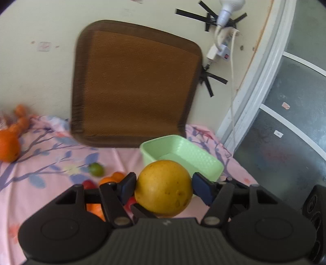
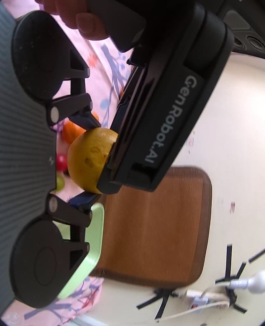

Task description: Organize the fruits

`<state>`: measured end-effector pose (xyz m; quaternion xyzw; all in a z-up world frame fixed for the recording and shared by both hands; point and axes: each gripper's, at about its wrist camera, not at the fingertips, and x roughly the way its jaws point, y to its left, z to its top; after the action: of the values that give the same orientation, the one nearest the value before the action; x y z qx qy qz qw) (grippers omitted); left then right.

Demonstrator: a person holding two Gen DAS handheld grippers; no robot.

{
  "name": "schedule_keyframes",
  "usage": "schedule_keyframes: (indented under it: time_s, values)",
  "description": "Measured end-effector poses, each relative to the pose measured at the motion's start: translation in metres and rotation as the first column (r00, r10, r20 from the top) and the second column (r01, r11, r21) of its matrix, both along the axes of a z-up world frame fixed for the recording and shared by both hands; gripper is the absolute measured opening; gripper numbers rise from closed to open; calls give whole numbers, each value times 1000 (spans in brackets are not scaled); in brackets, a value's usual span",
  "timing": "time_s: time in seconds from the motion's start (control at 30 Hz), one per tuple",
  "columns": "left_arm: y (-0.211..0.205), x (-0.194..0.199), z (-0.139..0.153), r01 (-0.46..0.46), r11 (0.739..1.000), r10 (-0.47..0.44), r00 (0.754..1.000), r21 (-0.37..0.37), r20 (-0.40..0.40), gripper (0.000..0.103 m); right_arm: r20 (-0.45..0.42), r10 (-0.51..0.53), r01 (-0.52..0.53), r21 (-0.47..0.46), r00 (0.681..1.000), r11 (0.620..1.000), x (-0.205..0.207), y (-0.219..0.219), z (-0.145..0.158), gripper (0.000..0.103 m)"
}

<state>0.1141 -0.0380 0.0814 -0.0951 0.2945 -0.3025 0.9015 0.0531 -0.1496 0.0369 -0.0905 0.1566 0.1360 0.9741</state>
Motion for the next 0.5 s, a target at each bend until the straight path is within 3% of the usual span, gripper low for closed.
schedule_keyframes:
  time_s: [0.1, 0.23, 0.37, 0.5]
  values:
    - [-54, 30, -4, 61, 998, -62, 998, -12, -12, 62, -23, -97, 97, 25, 995, 995, 21, -45, 1, 67]
    - [-97, 69, -24, 79, 996, -82, 990, -30, -116, 61, -119, -168, 175, 47, 979, 983, 50, -87, -13, 67]
    - [-112, 83, -42, 70, 997, -71, 983, -9, -171, 61, -165, -173, 182, 42, 971, 982, 62, -99, -27, 67]
    - [-114, 80, -44, 58, 998, -55, 984, 10, -170, 67, -156, -173, 186, 70, 972, 980, 62, -102, -31, 69]
